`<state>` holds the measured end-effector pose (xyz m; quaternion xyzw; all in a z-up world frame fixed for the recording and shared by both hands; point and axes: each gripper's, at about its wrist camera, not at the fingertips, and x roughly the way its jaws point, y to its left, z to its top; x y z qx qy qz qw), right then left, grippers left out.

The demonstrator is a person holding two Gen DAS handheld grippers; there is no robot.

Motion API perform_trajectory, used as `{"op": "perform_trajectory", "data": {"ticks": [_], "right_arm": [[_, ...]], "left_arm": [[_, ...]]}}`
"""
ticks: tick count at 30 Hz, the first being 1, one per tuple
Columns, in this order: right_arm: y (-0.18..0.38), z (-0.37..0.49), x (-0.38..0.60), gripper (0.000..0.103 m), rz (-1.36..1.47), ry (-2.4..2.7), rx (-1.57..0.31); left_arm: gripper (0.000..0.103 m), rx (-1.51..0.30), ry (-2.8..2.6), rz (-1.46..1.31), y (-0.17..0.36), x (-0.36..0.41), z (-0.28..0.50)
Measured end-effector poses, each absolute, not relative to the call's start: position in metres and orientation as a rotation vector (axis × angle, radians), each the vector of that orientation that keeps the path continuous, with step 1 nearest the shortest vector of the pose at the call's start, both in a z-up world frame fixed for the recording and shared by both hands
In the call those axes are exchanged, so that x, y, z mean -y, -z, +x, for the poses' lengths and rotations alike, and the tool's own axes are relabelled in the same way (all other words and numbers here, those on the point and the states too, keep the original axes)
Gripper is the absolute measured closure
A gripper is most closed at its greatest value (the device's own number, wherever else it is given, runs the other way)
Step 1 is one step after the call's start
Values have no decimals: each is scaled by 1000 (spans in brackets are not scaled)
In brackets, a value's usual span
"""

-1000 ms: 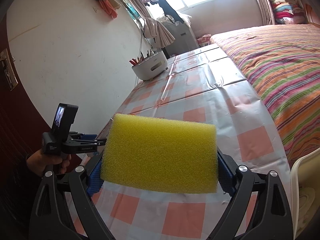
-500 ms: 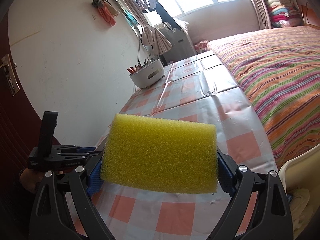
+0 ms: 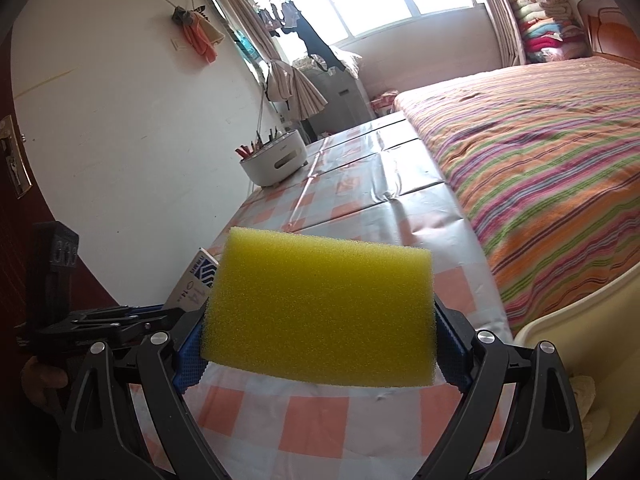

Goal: Collect trash
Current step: 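Carry the sponge over the bin and open the right tool while the left tool carries the box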

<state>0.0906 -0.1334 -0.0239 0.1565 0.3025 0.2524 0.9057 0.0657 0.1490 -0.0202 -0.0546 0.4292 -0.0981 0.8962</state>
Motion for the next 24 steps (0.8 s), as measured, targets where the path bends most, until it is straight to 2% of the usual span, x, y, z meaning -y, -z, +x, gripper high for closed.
{"op": "perform_trajectory", "data": {"ticks": [24], "right_arm": [[25,66,275,15,286,-185,-538]], "left_arm": [[66,-838,436,-142,-1,-50,52]]}}
